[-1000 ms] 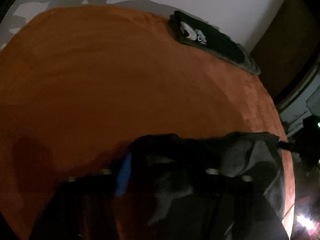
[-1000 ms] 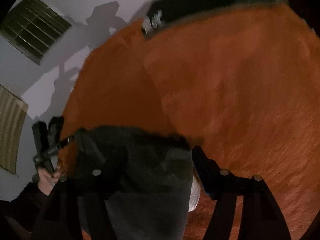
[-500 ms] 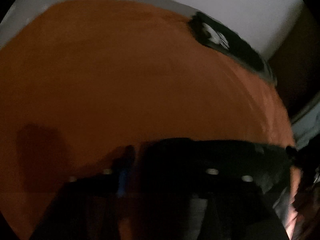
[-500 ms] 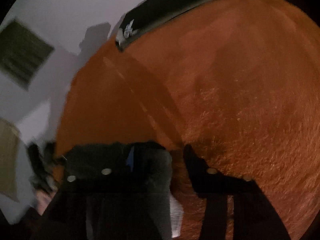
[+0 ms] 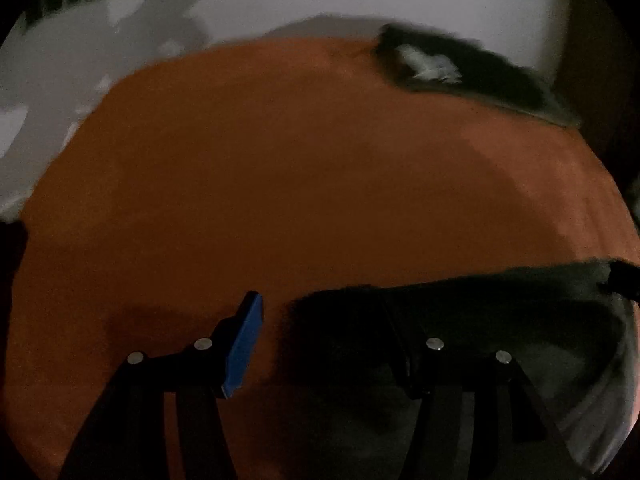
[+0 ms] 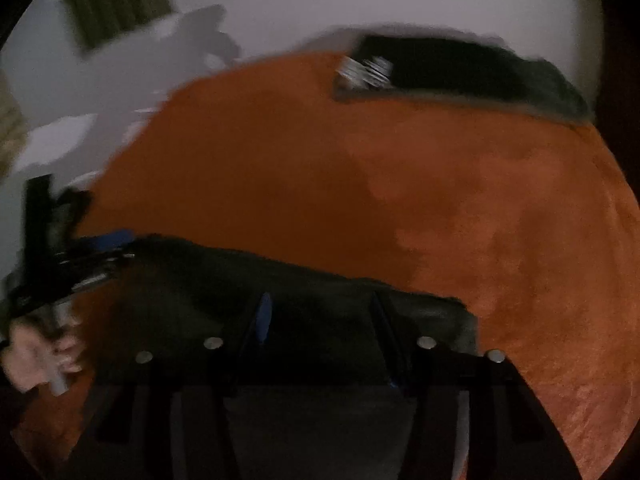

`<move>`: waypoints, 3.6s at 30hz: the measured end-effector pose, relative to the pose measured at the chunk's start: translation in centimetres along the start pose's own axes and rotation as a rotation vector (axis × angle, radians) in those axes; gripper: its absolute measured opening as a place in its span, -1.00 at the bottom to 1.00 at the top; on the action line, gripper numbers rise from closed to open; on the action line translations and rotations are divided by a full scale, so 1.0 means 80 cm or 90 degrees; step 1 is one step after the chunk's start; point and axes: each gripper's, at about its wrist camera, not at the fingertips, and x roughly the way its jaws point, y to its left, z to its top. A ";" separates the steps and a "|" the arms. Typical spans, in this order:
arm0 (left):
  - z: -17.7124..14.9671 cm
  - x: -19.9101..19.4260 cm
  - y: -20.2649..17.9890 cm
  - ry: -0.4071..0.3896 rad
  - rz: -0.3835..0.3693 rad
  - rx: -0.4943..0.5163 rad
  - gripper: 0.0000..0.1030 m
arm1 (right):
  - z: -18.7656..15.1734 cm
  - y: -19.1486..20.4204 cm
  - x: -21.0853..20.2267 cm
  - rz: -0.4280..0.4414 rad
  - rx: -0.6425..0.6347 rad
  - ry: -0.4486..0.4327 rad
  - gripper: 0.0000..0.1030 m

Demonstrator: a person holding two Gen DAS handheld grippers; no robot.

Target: Fold clothes

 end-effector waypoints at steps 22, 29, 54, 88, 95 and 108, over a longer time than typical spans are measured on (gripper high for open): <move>-0.188 -0.098 0.042 0.093 -0.134 -0.016 0.19 | 0.052 0.182 0.072 0.161 -0.254 0.084 -0.23; -0.235 -0.126 0.060 0.111 -0.169 -0.054 0.19 | 0.093 0.280 0.163 0.131 -0.303 0.203 -0.68; -0.308 -0.129 0.074 0.116 -0.229 -0.081 0.19 | 0.082 0.164 0.089 0.290 -0.076 0.056 -0.75; -0.259 -0.106 -0.001 0.068 -0.192 0.065 0.36 | -0.225 -0.018 -0.065 -0.011 0.047 0.041 -1.00; -0.229 -0.137 -0.005 -0.033 -0.143 0.151 0.35 | -0.203 -0.036 -0.076 -0.010 0.062 0.009 -0.91; -0.166 -0.042 -0.065 0.026 -0.144 0.137 0.35 | -0.085 -0.047 0.014 0.027 0.075 -0.002 -0.68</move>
